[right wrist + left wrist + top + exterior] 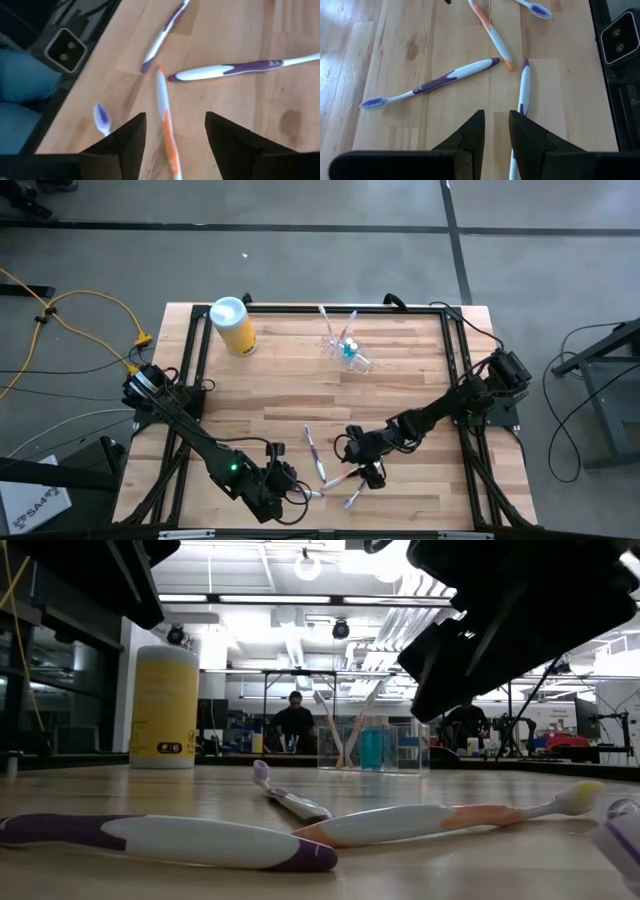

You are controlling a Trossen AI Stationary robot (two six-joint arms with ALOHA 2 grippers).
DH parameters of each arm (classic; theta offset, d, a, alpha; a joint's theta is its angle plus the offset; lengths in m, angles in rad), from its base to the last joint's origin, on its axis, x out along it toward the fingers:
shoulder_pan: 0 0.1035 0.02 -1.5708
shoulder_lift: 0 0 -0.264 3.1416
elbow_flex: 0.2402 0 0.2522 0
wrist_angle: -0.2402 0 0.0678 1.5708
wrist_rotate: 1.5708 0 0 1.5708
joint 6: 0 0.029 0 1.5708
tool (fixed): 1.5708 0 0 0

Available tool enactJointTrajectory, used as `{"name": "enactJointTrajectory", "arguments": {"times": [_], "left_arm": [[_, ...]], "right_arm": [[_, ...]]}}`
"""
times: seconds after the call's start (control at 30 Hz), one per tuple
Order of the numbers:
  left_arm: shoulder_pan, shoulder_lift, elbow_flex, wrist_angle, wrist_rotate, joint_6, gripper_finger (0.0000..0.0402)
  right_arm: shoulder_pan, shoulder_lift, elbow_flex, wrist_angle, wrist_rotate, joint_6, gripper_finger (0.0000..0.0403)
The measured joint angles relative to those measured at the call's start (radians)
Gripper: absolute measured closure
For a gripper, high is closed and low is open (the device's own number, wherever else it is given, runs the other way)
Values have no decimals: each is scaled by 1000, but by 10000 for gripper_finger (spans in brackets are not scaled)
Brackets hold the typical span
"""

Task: Pick & Place toothbrushing station
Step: Put the orange toothbrush into the transparent organizer

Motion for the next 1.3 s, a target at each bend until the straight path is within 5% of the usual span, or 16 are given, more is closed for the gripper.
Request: {"name": "enactJointTrajectory", "arguments": {"times": [1.3], "left_arm": [[0,0,0,27,7,3,321]], "right_arm": [[57,162,3,72,54,56,214]]}}
